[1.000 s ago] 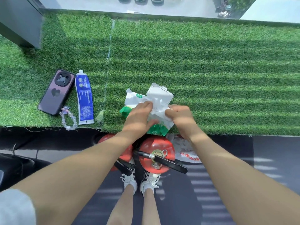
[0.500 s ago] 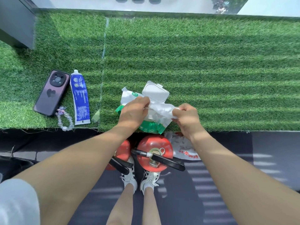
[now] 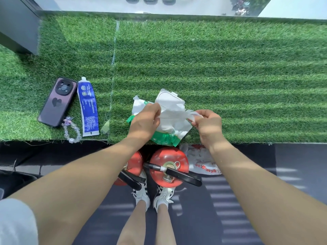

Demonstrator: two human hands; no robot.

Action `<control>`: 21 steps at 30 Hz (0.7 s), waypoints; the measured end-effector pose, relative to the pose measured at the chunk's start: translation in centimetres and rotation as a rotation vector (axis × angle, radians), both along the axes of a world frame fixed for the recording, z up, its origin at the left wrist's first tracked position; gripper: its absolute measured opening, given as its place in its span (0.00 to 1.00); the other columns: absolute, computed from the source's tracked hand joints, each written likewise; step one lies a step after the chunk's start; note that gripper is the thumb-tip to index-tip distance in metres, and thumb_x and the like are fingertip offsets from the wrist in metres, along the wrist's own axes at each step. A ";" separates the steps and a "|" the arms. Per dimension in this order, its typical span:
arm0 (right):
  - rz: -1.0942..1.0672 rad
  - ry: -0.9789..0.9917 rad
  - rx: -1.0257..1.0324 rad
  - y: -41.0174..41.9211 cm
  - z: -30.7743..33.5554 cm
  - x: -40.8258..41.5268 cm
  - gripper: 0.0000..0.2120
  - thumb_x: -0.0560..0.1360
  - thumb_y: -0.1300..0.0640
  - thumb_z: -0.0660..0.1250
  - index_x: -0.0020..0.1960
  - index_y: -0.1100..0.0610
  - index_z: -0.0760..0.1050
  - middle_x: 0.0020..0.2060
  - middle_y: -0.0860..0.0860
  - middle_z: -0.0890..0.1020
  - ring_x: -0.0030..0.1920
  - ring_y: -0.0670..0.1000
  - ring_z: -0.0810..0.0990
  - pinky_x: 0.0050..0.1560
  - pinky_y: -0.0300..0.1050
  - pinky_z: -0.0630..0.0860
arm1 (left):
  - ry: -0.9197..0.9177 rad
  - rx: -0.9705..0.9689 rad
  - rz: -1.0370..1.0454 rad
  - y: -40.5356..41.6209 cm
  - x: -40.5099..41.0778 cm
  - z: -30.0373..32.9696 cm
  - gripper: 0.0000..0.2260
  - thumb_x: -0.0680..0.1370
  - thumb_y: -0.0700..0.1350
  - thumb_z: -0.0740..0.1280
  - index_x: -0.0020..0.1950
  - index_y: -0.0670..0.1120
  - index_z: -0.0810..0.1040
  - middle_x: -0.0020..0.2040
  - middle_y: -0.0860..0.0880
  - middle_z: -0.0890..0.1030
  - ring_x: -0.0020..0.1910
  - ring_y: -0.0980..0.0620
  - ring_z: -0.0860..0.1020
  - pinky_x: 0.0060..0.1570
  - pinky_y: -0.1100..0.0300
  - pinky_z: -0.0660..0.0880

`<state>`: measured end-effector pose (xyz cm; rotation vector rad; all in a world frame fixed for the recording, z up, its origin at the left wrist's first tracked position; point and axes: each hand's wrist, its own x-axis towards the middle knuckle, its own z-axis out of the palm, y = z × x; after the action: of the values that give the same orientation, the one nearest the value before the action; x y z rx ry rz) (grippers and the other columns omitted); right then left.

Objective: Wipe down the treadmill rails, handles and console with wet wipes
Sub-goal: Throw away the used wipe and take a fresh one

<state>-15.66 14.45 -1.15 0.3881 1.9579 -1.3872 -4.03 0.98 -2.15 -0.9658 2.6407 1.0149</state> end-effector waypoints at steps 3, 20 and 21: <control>0.049 0.049 0.051 -0.1 -0.3 0.0 0.15 0.74 0.75 0.58 0.42 0.57 0.74 0.41 0.53 0.78 0.35 0.47 0.74 0.34 0.35 0.71 | 0.014 0.021 0.014 0.0 0.0 -0.1 0.09 0.74 0.37 0.63 0.50 0.48 0.69 0.46 0.50 0.71 0.43 0.42 0.74 0.46 0.49 0.72; -0.080 0.011 0.005 -1.5 1.3 -0.5 0.20 0.73 0.75 0.49 0.31 0.58 0.69 0.34 0.51 0.73 0.29 0.47 0.66 0.26 0.36 0.63 | 0.000 0.082 -0.205 -2.2 0.5 0.1 0.12 0.74 0.33 0.62 0.55 0.43 0.77 0.55 0.46 0.73 0.48 0.48 0.75 0.50 0.57 0.69; -0.137 0.004 0.013 -1.4 1.4 -0.7 0.20 0.73 0.75 0.49 0.30 0.57 0.69 0.34 0.51 0.73 0.30 0.47 0.66 0.26 0.37 0.62 | -0.029 0.057 -0.187 -2.4 0.8 0.2 0.13 0.74 0.32 0.62 0.54 0.44 0.77 0.55 0.46 0.73 0.50 0.45 0.75 0.50 0.56 0.70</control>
<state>-16.39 13.06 0.21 0.5350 1.9754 -1.4616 -3.26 -1.45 -1.99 -0.7012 2.6040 1.0171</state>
